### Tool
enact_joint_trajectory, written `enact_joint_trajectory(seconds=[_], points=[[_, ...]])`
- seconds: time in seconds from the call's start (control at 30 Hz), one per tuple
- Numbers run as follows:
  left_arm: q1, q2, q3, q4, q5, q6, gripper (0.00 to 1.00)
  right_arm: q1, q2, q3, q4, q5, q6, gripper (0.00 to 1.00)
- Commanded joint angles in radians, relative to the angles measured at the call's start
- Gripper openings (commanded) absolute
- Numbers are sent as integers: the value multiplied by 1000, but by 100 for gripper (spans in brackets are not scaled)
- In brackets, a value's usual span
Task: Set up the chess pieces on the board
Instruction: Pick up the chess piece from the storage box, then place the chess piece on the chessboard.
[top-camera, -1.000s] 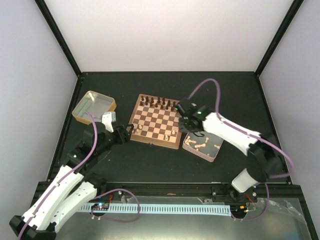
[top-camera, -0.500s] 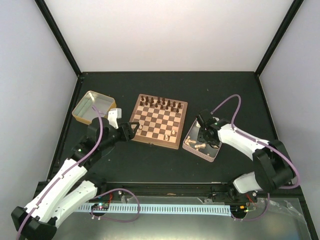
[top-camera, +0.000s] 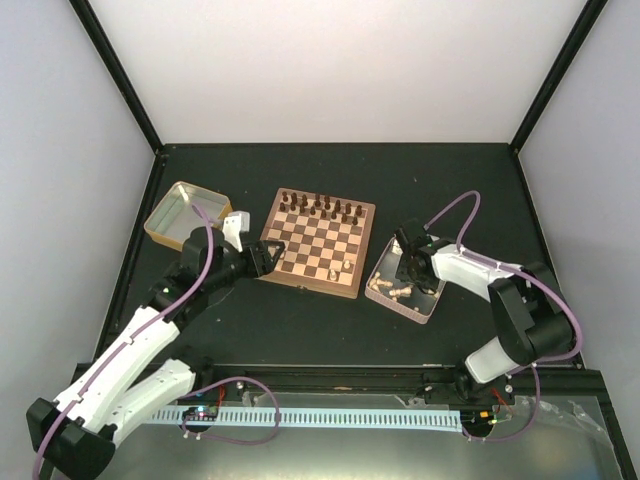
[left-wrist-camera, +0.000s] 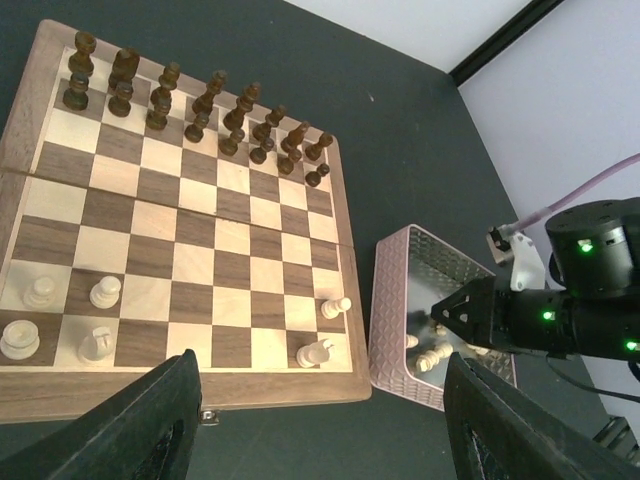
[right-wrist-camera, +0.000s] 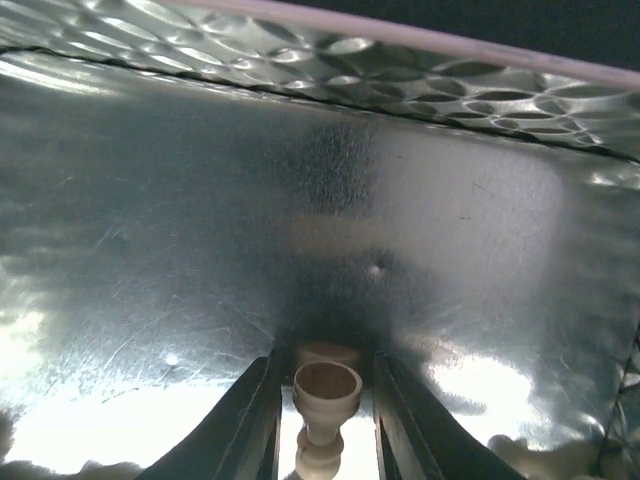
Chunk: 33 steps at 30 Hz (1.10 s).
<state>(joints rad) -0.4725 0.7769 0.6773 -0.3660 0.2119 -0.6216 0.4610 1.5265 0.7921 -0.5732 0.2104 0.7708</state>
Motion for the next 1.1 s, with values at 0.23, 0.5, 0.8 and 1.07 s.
enact_joint_trajectory(seconds=[0.23,0.5,0.8,1.07], points=[[3,23,73,18,67,-4,68,-24,31,-32,75,-6,28,4],[-43,39,37,103,87,-21,68,-30,-195,-57,123,-146,173,2],[-283,78,-34,359,-142,31,73,-30,-412,-129,379,-519,593,2],[-484,293,30,556,-271,145,76,-28,-512,-225,572,-691,956,2]])
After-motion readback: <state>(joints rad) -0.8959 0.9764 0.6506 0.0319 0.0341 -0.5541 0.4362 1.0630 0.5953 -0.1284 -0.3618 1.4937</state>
